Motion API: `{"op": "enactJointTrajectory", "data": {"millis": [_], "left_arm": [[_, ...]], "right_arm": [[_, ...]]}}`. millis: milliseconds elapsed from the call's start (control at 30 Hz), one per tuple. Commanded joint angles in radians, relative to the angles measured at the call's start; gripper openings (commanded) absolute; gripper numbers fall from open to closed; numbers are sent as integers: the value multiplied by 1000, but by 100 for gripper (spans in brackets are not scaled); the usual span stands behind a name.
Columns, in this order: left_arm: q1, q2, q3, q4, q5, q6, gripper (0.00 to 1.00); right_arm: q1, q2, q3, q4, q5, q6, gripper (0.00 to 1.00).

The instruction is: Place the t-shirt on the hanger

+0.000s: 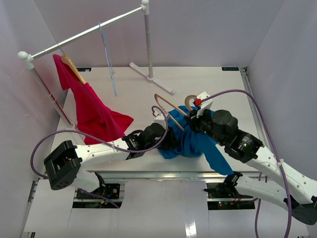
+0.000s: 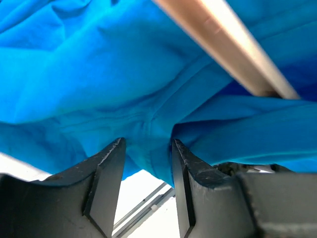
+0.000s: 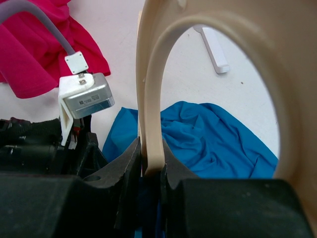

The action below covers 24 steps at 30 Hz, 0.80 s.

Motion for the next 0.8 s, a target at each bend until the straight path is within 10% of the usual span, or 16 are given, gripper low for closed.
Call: {"op": "enactJointTrajectory", "data": {"millis": [0,133,333,767], "left_arm": [[-30,9,48,-66,-91,-16,52],[-41,25,59,-57,-85,-9,51],[-41,34,91,-101,-97,0,0],[287,-121,156,-266,27,47,0]], "right_arm": [[2,-29,8,73,18,15,8],[2,-32,4,72,11,19,8],[1,-63,-15,55,9,18,8],[1,-297,-71,-42,-18,-21,8]]}}
